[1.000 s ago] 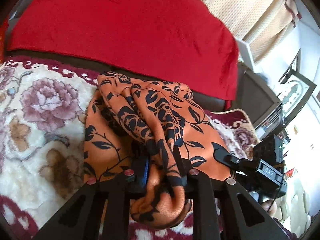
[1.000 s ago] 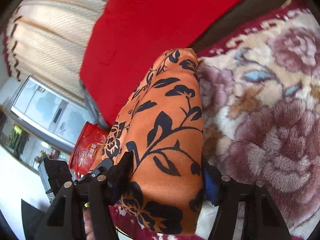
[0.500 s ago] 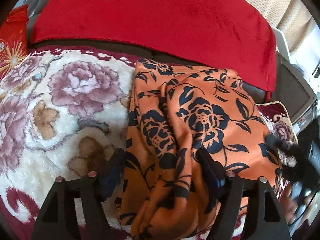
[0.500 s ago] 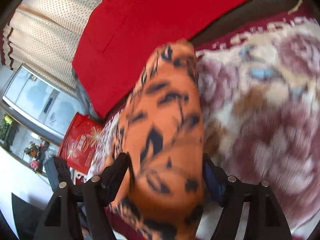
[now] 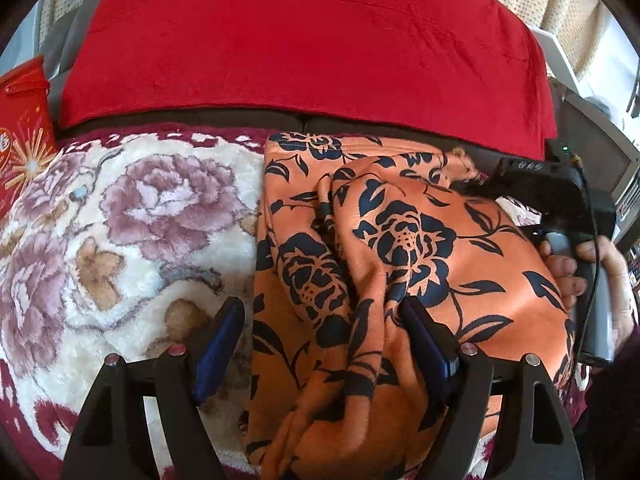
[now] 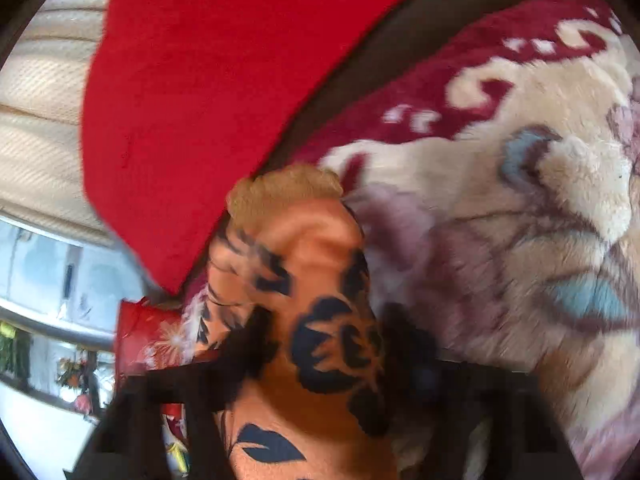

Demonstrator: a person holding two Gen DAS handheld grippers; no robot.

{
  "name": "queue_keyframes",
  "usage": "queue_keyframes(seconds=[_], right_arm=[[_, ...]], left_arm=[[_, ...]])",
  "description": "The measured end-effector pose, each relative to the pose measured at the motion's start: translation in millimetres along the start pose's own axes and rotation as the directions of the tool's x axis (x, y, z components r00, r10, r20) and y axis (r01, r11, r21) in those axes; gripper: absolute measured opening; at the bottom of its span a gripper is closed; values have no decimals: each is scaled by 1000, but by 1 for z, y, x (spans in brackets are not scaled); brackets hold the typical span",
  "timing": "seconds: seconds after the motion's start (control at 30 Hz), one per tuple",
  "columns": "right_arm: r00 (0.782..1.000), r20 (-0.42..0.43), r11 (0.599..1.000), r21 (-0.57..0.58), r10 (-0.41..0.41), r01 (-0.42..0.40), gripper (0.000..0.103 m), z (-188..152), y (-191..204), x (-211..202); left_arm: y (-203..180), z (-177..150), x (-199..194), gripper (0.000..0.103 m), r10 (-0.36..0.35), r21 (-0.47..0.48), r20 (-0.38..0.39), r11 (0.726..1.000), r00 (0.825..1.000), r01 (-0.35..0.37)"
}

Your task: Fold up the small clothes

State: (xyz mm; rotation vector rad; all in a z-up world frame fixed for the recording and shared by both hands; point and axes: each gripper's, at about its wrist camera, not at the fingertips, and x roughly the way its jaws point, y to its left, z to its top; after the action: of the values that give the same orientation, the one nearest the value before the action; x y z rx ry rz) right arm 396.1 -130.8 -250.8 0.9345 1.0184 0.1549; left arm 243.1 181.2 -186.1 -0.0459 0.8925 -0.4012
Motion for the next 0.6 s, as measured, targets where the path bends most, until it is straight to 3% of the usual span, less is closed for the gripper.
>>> queue_keyframes(seconds=[0.17, 0.27, 0.3, 0.43, 0.6], right_arm=[[996, 50, 994, -81, -67, 71, 44, -6, 12, -15], [996, 77, 994, -95, -50, 57, 60, -16, 26, -32], [996, 81, 994, -100, -23, 31, 71, -22, 26, -42], [992, 125, 978, -200, -30, 54, 72, -54, 33, -78], [993, 117, 955, -292, -26, 59, 72, -103, 35, -108]], left_arm=[[-3, 0, 1, 82, 29, 20, 8, 999, 1000, -29], [-3, -1, 1, 82, 37, 25, 14, 999, 999, -37], [-3, -1, 0, 82, 38, 27, 15, 999, 999, -39], [-6, -3, -4, 82, 45, 29, 18, 999, 999, -46], [-12, -6, -10, 82, 68, 43, 30, 997, 997, -69]])
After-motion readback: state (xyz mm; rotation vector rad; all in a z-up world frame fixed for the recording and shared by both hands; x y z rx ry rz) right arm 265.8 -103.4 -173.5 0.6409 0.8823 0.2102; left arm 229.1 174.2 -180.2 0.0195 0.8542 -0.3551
